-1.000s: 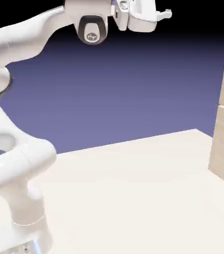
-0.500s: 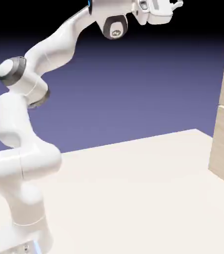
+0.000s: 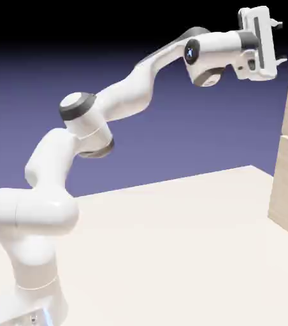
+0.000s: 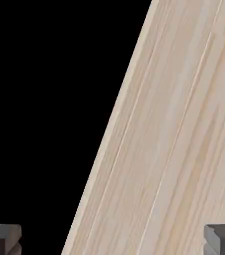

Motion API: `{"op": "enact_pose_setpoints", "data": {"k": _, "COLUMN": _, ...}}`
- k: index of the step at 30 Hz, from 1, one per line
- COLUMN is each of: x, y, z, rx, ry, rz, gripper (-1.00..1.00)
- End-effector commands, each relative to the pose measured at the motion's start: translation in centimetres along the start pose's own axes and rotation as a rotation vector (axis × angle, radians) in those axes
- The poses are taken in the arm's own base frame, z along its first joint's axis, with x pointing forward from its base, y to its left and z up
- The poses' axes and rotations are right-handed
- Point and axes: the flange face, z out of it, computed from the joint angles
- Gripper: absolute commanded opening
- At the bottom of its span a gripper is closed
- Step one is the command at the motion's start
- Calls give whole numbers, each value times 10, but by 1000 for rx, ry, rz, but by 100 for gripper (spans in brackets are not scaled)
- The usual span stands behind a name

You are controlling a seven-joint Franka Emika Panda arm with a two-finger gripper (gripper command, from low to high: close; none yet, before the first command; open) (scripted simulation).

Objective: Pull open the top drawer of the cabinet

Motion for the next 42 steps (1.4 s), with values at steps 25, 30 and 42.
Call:
{"op": "enact_pose_setpoints", "data": {"k": 25, "x": 117, "y": 57, "z": 117, "rx": -74, "ry": -14, "rz": 249, "gripper": -100}}
{"op": "enact_pose_setpoints", "data": {"k": 30, "x": 117, "y": 56, "z": 110, "rx": -74, "ry": -14, "rz": 249, "gripper": -100}}
{"op": "enact_pose_setpoints", "data": {"k": 42, "x": 118, "y": 53, "z": 66, "rx": -74, "ry": -14, "rz": 249, "gripper": -100}}
